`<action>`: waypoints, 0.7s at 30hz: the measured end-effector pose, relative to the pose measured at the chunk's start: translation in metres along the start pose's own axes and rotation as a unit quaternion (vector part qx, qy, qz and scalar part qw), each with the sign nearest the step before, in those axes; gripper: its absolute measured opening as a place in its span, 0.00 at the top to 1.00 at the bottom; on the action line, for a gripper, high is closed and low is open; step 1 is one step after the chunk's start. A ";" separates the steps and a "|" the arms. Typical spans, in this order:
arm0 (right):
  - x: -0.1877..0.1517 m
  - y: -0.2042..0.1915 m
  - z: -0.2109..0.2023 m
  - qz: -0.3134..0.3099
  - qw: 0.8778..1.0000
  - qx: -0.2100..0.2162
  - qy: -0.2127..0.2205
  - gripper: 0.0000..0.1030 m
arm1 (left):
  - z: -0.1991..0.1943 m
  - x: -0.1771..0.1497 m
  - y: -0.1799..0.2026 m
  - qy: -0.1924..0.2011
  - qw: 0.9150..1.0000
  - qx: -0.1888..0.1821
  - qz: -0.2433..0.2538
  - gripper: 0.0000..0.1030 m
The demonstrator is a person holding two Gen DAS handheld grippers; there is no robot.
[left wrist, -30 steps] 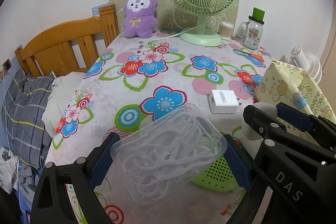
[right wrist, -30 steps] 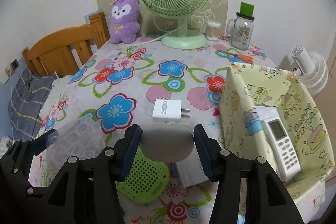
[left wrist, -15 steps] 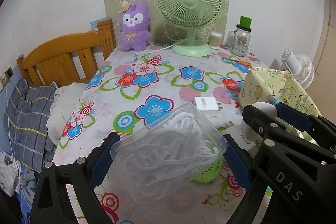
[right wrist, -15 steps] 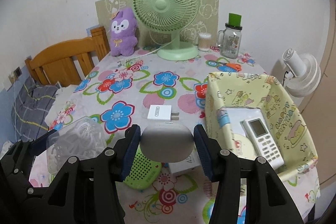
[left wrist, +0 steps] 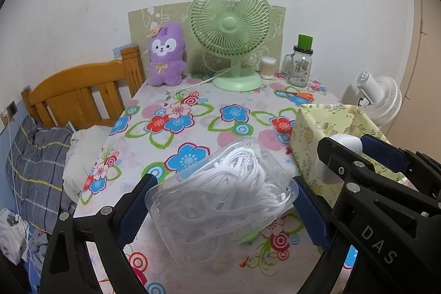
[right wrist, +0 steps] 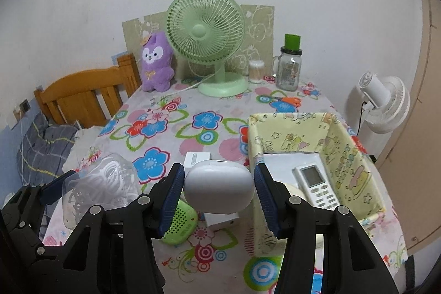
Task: Organize rigid objects
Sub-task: 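Carry the white puck and clear cable box together over the yellow basket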
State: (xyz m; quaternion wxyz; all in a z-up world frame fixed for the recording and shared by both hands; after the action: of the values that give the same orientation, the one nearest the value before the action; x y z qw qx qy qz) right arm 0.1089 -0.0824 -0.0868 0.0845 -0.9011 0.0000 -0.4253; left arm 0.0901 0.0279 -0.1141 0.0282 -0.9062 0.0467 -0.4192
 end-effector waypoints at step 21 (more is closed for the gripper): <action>0.021 0.069 -0.030 0.026 0.999 -0.035 0.023 0.46 | -0.009 0.033 0.072 0.021 0.998 -0.042 0.038 0.06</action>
State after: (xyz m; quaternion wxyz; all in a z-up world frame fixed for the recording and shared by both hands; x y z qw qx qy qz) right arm 0.1043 -0.1569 -0.0628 0.0635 -0.8934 0.0399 -0.4430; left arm 0.0998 -0.0477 -0.0897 0.0055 -0.8953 0.0994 -0.4343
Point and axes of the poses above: each gripper's, at about its wrist camera, not at the fingertips, and z roughly the way its jaws point, y to its right, x to its top, the point moved 9 cm from there along z, roughly the way its jaws point, and after that the axes turned 7 degrees about z, right-handed, at the moved point
